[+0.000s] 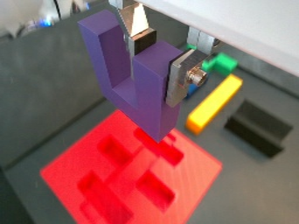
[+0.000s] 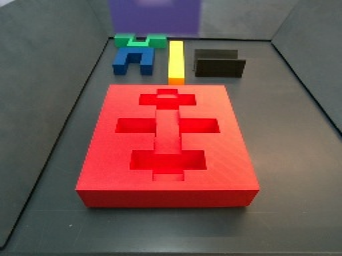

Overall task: Pick up the purple object. Move up. Place the purple object on the fixture. Regrasp the purple object. Move to above the board. Insert the purple object.
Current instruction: Insert the purple object.

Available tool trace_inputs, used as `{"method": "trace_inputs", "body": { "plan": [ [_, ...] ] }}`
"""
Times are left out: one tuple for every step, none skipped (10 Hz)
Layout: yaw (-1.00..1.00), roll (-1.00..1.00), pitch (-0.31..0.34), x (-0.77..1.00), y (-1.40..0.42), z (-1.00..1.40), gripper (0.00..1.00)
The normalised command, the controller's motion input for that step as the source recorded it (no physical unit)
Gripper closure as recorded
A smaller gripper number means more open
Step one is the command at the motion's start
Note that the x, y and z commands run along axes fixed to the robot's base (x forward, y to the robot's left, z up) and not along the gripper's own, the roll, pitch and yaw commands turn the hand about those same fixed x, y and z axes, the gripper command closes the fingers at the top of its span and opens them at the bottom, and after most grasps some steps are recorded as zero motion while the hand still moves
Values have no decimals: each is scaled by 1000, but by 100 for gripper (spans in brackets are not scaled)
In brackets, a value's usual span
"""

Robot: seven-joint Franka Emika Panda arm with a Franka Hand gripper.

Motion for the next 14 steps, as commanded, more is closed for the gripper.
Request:
{"method": "trace_inputs", "body": {
  "plan": [
    [283, 0, -107, 371, -671, -737, 100],
    [343, 13, -1, 234, -669, -774, 100],
    [346, 71, 29, 137, -603, -786, 100],
    [360, 99, 66, 106, -560, -774, 100],
    [323, 96, 44, 120, -603, -689, 100],
    [297, 43, 0, 103, -569, -566, 100],
    [280, 13, 0, 111, -506, -463, 100],
    [123, 79, 19, 0, -203, -86, 100],
    [23, 19, 0, 0, 0, -83, 100],
    [-131, 34, 0, -77, 0, -163, 100],
    [-300, 10, 20, -129, 0, -294, 100],
    [-357, 11, 49, -54, 0, -211, 100],
    [-237, 0, 3, 0, -29, -151, 100],
    [-77, 0, 0, 77, -91, -157, 100]
  ]
}}
